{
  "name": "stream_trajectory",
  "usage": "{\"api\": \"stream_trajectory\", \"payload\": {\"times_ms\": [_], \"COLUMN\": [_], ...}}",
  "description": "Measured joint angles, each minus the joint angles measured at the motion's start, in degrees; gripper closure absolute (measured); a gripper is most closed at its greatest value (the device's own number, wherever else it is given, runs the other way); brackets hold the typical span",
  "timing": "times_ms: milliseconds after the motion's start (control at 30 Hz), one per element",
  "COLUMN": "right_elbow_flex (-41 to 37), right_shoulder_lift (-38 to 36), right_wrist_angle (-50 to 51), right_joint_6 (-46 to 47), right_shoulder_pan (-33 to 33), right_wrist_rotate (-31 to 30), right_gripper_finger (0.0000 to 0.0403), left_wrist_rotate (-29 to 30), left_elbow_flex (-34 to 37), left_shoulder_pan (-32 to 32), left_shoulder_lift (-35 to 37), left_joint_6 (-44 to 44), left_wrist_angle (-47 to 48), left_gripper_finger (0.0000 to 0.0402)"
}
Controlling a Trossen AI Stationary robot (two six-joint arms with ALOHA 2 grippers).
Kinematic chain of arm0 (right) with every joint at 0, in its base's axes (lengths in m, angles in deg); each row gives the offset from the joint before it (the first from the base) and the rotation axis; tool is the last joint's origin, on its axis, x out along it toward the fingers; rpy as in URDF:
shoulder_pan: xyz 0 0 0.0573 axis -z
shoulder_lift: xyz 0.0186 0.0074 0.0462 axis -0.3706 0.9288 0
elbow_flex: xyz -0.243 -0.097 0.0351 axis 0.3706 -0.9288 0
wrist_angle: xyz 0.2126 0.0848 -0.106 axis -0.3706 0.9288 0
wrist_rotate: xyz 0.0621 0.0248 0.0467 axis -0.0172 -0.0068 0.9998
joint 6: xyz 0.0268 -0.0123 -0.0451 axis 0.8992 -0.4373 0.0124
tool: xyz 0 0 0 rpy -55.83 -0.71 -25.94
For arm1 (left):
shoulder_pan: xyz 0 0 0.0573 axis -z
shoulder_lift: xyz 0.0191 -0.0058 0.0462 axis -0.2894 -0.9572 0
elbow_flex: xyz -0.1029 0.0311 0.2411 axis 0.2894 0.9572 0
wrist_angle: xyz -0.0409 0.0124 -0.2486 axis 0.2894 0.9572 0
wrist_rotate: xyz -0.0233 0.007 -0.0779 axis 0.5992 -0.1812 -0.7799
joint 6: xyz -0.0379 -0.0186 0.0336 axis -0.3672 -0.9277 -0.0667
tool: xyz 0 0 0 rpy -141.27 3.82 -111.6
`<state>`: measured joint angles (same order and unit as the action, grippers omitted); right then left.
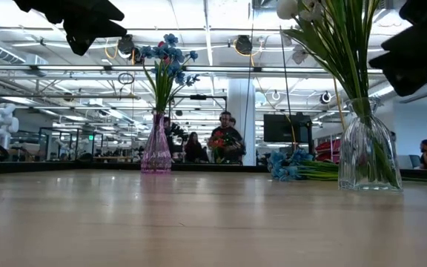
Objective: Sort flowers into vase by color
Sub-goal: Put the blue flowers into the pink vase
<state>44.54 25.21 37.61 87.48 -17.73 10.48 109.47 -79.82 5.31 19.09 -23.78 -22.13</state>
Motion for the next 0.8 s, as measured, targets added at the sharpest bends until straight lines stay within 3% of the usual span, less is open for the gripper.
{"api": "stream_trajectory", "payload": {"times_ms": [100, 300, 433, 600, 800], "right_elbow_flex": [1.76, 14.43, 23.4, 30.66, 36.34], "right_shoulder_lift": [-0.78, -0.22, 0.91, 1.96, 1.97], "right_wrist_angle": [7.55, 40.16, 56.42, 68.8, 79.74], "right_joint_6": [1.46, 12.84, 21.49, 30.35, 41.61], "right_shoulder_pan": [0.0, 0.0, 0.0, 0.54, 3.92], "right_wrist_rotate": [0.02, 3.04, 3.15, 2.83, 3.21], "right_gripper_finger": [0.0274, 0.0315, 0.0353, 0.0398, 0.04], "left_wrist_rotate": [0.0, 0.0, 0.0, 0.0, 0.0], "left_elbow_flex": [0.0, -0.02, -0.02, -0.02, -0.02], "left_shoulder_pan": [0.02, 0.0, 0.02, 0.02, 0.0], "left_shoulder_lift": [-0.02, 0.0, -0.01, -0.02, 0.0], "left_joint_6": [0.0, 0.03, 0.41, 0.55, 0.55], "left_wrist_angle": [0.0, 0.02, 0.02, 0.04, 0.04], "left_gripper_finger": [0.0256, 0.0256, 0.0256, 0.0256, 0.0256]}}
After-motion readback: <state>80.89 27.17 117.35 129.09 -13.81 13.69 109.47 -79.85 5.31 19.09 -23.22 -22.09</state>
